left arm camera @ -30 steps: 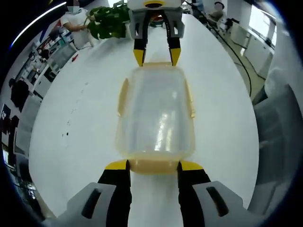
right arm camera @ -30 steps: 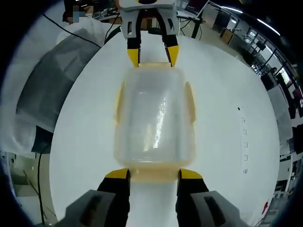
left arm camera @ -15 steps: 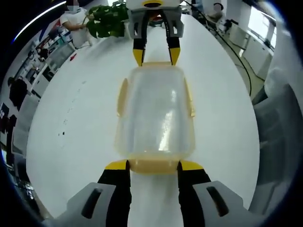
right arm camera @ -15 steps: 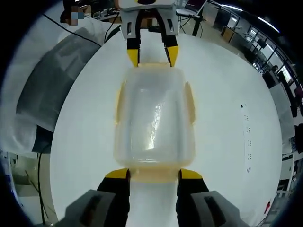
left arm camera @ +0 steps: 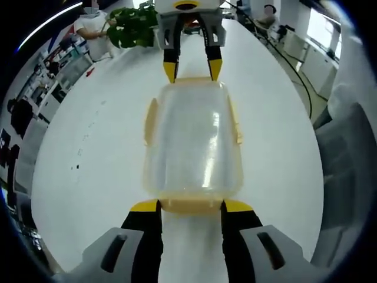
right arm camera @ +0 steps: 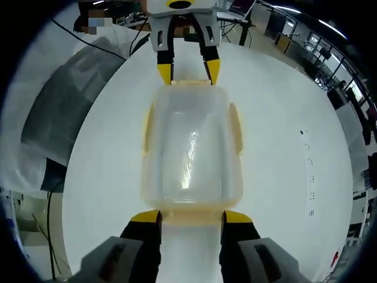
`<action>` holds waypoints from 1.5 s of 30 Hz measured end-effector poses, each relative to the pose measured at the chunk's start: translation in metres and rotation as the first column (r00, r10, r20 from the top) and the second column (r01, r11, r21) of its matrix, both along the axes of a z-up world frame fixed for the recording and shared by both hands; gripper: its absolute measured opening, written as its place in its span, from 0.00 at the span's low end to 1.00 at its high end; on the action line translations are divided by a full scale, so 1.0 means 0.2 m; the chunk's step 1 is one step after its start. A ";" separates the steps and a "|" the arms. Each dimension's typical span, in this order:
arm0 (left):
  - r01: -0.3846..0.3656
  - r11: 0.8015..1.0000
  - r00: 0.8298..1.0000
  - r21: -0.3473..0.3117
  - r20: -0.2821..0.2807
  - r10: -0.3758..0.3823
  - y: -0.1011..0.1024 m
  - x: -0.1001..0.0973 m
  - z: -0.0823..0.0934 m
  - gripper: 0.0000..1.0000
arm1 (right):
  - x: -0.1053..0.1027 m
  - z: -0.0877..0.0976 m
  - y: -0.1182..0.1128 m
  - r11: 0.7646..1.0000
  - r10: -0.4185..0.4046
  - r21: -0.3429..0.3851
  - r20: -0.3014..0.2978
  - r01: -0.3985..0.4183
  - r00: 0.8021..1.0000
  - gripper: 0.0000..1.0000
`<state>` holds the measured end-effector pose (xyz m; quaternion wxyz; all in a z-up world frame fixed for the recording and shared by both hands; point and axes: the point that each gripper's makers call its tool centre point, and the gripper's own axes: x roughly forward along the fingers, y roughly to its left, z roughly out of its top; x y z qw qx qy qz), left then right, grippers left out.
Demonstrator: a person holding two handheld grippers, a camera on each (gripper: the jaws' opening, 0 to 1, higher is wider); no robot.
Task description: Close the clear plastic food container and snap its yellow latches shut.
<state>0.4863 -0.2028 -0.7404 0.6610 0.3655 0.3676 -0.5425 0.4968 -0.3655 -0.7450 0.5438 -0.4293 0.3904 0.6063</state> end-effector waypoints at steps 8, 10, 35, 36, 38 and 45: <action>-0.016 1.000 1.000 0.014 -0.024 0.017 0.03 -0.01 -0.02 0.37 | 0.00 -0.01 -0.04 1.000 -0.022 0.021 0.019 0.021 1.000 0.47; -0.024 0.999 0.999 0.027 -0.032 0.025 0.06 -0.02 -0.02 0.37 | 0.00 0.00 -0.06 0.999 -0.027 0.019 0.026 0.026 0.999 0.47; -0.484 0.865 0.870 -0.133 -0.175 0.460 0.01 -0.02 0.11 0.47 | 0.07 0.20 0.04 0.875 -0.434 0.245 0.013 0.418 0.901 0.36; -0.506 0.852 0.858 -0.135 -0.182 0.481 0.01 -0.01 0.12 0.47 | 0.07 0.20 0.04 0.867 -0.448 0.249 0.007 0.432 0.894 0.37; -0.522 0.842 0.849 -0.137 -0.185 0.496 0.01 -0.01 0.12 0.46 | 0.07 0.20 0.04 0.855 -0.467 0.252 -0.005 0.453 0.884 0.37; -0.537 0.832 0.840 -0.142 -0.187 0.510 -0.01 -0.02 0.11 0.45 | 0.08 0.19 0.06 0.817 -0.526 0.259 -0.028 0.515 0.850 0.38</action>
